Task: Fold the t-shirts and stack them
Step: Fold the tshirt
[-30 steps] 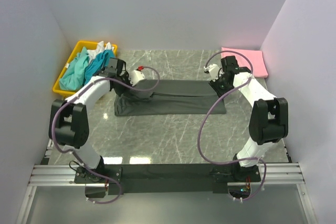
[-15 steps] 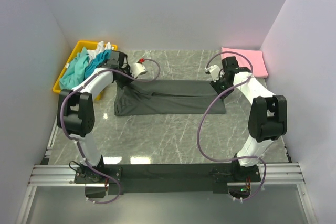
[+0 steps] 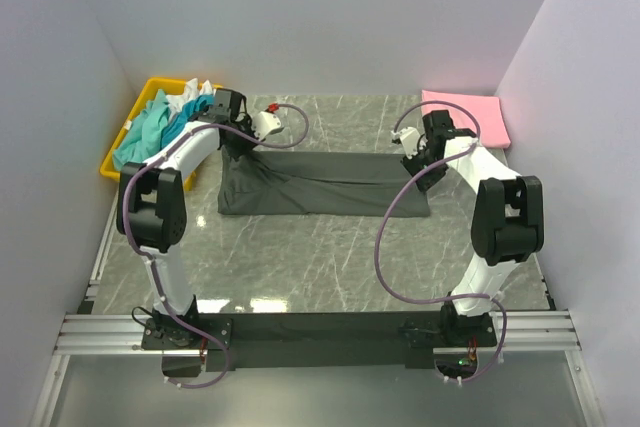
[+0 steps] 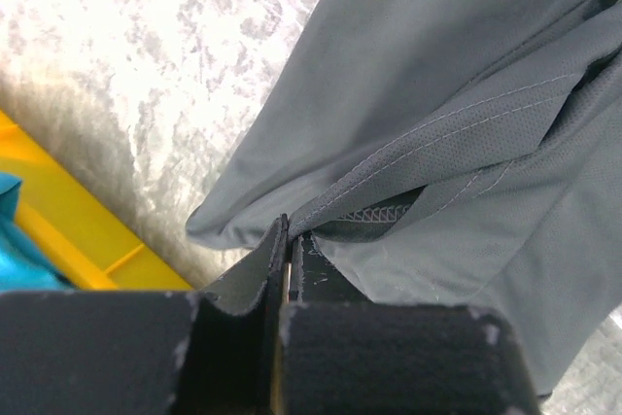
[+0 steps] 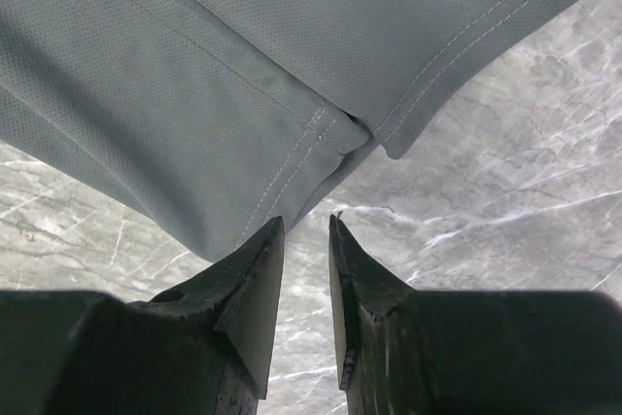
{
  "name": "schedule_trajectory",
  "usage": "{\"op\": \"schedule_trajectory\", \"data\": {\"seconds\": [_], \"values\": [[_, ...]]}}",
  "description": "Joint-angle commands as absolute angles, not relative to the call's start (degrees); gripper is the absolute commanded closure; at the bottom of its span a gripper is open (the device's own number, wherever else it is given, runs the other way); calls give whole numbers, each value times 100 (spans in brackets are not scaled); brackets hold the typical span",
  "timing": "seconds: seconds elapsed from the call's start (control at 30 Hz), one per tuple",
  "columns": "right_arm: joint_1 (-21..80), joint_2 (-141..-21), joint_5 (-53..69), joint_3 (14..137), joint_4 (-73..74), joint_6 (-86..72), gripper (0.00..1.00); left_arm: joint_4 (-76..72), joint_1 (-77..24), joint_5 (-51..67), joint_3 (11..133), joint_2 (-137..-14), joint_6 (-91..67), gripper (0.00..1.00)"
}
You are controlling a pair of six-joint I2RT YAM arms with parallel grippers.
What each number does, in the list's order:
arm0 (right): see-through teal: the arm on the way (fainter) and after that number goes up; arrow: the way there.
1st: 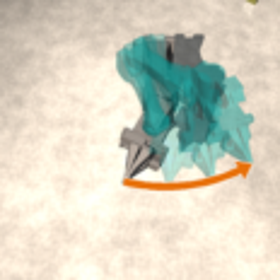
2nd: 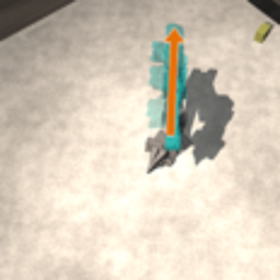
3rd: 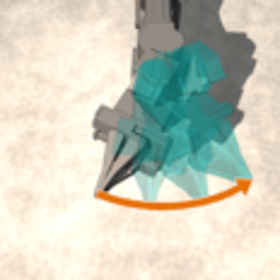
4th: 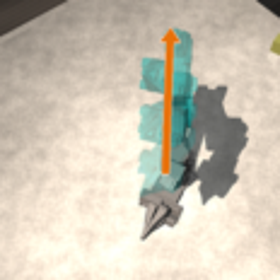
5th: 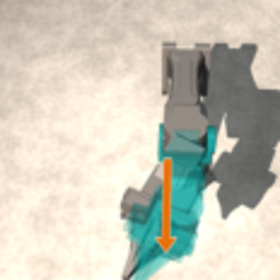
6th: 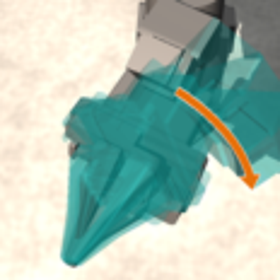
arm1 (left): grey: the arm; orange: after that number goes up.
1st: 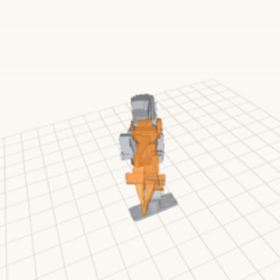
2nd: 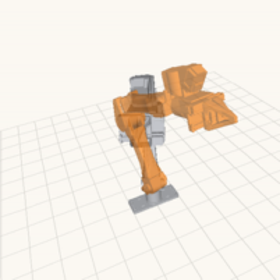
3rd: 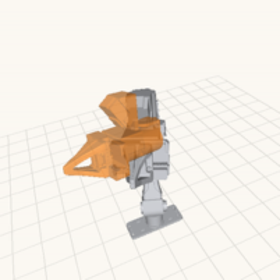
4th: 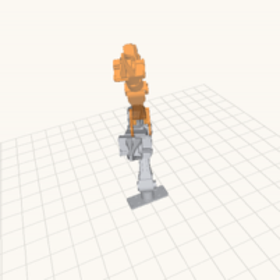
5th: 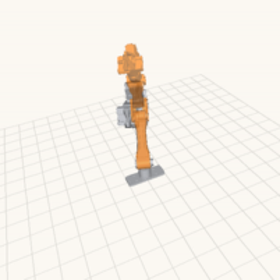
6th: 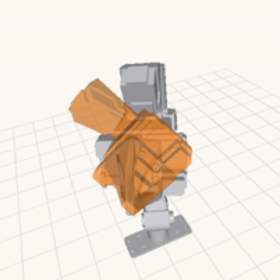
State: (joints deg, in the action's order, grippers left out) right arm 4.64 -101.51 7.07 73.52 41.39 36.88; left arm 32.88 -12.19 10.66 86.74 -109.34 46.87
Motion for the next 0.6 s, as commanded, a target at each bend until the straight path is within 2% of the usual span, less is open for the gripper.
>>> {"op": "schedule_trajectory", "data": {"seconds": [0.0, 0.03, 0.1, 0.13, 0.27, 0.37, 0.57], "values": [[378, -10213, 800, 7532, 4034, 3612, 68, 3349, -1248, 1108, 8921, -11109, 4729, 94], [369, -10222, 817, 7550, 4043, 3578, 68, 3349, -1248, 1107, 8912, -11118, 4702, 84], [352, -10292, 844, 7628, 4095, 3542, 68, 3357, -1248, 1160, 8895, -11118, 4658, 74], [369, -10353, 905, 7655, 4113, 3507, 68, 3357, -1231, 1195, 8877, -11092, 4580, 65], [360, -10503, 984, 7734, 4166, 3402, 68, 3436, -1055, 1458, 8842, -10908, 4290, 50], [352, -10695, 1011, 7900, 4166, 3252, 64, 3568, -870, 1660, 8746, -10653, 4087, 41], [351, -11127, 976, 8209, 4149, 2971, 57, 3437, -747, 1749, 8114, -10214, 3868, 37]]}}
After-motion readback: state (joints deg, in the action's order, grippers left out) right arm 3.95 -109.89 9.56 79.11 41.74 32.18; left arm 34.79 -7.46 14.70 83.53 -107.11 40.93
